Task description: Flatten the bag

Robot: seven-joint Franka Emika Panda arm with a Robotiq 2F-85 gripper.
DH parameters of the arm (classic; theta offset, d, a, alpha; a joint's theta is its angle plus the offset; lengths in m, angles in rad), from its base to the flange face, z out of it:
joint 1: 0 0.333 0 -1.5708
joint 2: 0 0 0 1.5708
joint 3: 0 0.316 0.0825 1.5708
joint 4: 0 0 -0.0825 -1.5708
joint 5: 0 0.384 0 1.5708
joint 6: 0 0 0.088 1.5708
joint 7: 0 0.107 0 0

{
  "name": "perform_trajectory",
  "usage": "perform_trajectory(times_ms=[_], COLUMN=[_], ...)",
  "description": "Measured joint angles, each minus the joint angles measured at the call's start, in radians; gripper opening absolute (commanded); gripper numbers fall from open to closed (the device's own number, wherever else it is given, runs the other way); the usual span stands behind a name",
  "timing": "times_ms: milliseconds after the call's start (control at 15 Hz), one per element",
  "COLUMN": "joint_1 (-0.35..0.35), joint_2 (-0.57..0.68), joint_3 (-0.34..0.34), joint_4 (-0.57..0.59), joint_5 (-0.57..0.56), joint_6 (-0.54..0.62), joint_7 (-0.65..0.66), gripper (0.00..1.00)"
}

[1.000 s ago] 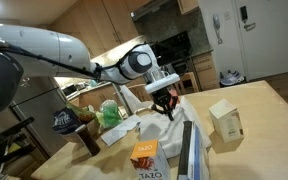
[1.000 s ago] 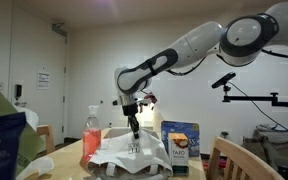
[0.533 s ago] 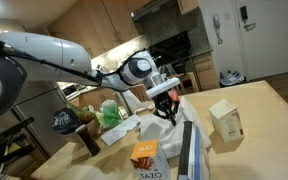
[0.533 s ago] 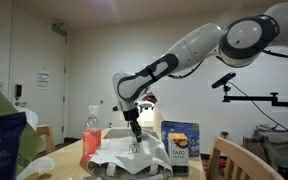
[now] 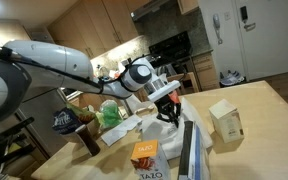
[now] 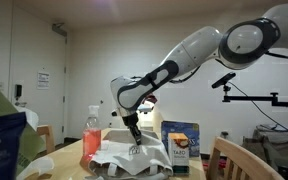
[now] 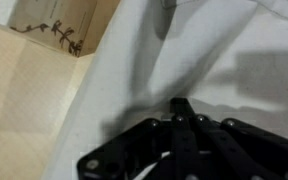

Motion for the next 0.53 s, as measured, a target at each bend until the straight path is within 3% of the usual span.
perform_trajectory(times_ms=[533], joint_1=[0.006], joint_2=[0.049], joint_3=[0.005], joint_4=[0.007], joint_5=[0.014], joint_6=[-0.002], joint_7=[0.0], gripper=[0.0])
